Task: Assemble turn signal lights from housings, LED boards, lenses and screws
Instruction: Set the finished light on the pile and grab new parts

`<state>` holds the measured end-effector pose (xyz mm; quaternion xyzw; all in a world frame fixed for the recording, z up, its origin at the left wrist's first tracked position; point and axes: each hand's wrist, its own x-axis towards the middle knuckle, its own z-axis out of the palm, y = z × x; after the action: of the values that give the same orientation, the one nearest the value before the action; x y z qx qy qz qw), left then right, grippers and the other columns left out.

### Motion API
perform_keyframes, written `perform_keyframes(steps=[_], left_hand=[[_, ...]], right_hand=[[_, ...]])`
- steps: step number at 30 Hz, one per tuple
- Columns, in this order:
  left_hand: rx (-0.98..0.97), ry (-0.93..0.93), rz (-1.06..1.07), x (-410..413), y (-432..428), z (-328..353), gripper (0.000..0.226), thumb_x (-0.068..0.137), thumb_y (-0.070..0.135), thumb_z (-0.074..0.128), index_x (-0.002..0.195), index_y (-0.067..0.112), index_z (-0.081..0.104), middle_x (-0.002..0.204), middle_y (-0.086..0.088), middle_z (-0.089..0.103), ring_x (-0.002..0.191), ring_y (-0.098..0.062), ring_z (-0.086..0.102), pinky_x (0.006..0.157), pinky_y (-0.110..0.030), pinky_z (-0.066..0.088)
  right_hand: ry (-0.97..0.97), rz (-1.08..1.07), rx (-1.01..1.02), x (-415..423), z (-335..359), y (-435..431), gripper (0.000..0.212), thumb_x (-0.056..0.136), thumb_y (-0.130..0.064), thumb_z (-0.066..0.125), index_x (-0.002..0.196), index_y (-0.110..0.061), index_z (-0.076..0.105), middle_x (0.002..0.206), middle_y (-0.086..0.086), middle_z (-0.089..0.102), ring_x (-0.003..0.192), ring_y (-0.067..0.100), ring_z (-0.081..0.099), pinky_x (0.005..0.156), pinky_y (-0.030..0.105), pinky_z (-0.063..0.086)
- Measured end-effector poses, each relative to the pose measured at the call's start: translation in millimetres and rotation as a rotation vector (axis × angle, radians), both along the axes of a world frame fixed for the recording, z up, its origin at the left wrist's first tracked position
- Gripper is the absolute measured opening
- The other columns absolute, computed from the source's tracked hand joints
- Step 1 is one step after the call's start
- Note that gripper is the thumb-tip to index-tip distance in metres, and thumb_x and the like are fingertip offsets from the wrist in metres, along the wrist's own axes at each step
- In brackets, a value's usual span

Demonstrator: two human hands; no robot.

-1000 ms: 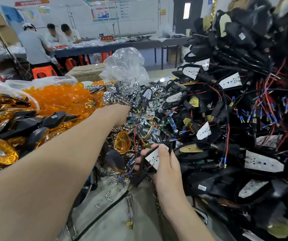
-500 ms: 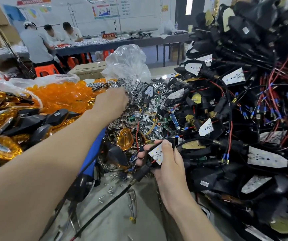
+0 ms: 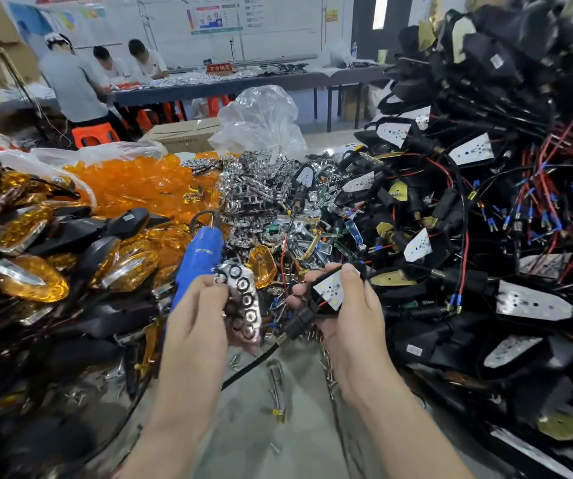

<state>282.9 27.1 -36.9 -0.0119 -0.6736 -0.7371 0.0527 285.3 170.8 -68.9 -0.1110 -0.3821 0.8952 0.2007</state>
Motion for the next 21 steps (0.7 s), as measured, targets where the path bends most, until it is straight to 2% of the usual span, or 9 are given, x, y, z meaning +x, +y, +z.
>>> perform_keyframes(steps=[3,6,8,10,14,18,21], left_hand=[[0.098,-0.040,-0.095,3,10,1,0.031,0.103,0.025,0.048,0.074,0.019,0.060,0.059,-0.005,0.055,0.050,-0.024,0.056,0.043,-0.034,0.045],[0.241,-0.120,-0.187,4,14,3,0.035,0.100,0.026,0.051,0.070,0.023,0.068,0.056,-0.002,0.058,0.048,-0.018,0.057,0.040,-0.026,0.045],[0.232,-0.122,-0.242,5,13,0,0.030,0.091,0.032,0.055,0.066,0.029,0.071,0.061,-0.004,0.061,0.050,-0.018,0.059,0.040,-0.025,0.045],[0.196,-0.101,-0.265,5,10,-4,0.020,0.085,0.036,0.058,0.073,0.026,0.071,0.069,-0.007,0.063,0.053,-0.021,0.059,0.041,-0.026,0.044],[0.128,-0.077,-0.289,4,6,-10,0.018,0.086,0.041,0.060,0.078,0.028,0.070,0.078,-0.006,0.069,0.057,-0.021,0.060,0.045,-0.026,0.045],[0.073,-0.054,-0.246,2,3,-10,0.019,0.080,0.047,0.064,0.079,0.029,0.070,0.074,-0.004,0.061,0.055,-0.015,0.053,0.045,-0.024,0.041],[0.023,-0.012,-0.224,-1,0,-11,0.020,0.079,0.050,0.075,0.092,0.034,0.072,0.071,-0.003,0.055,0.053,-0.011,0.044,0.050,-0.026,0.040]], right_hand=[[0.000,-0.009,0.000,1,-2,0,0.034,0.112,-0.024,0.039,0.092,-0.009,0.062,0.078,0.010,0.071,0.067,0.026,0.070,0.065,0.038,0.061],[-0.012,-0.006,0.025,1,-3,0,0.029,0.111,-0.026,0.040,0.099,-0.008,0.059,0.080,0.009,0.070,0.069,0.026,0.070,0.066,0.039,0.061],[-0.013,-0.009,0.045,0,-4,0,0.030,0.112,-0.026,0.039,0.099,-0.008,0.059,0.080,0.009,0.071,0.069,0.025,0.070,0.066,0.039,0.061],[-0.018,-0.010,0.063,0,-5,0,0.030,0.112,-0.027,0.039,0.099,-0.009,0.060,0.081,0.008,0.071,0.070,0.025,0.071,0.066,0.038,0.061],[-0.030,-0.009,0.100,-1,-8,0,0.031,0.112,-0.028,0.039,0.099,-0.010,0.061,0.083,0.009,0.072,0.073,0.026,0.073,0.068,0.039,0.061],[-0.022,-0.013,0.098,-2,-10,-1,0.029,0.112,-0.028,0.040,0.099,-0.011,0.060,0.081,0.009,0.072,0.071,0.026,0.073,0.065,0.038,0.061],[-0.017,-0.008,0.094,-2,-10,-1,0.028,0.112,-0.027,0.040,0.100,-0.010,0.059,0.081,0.009,0.072,0.072,0.025,0.073,0.066,0.037,0.061]])
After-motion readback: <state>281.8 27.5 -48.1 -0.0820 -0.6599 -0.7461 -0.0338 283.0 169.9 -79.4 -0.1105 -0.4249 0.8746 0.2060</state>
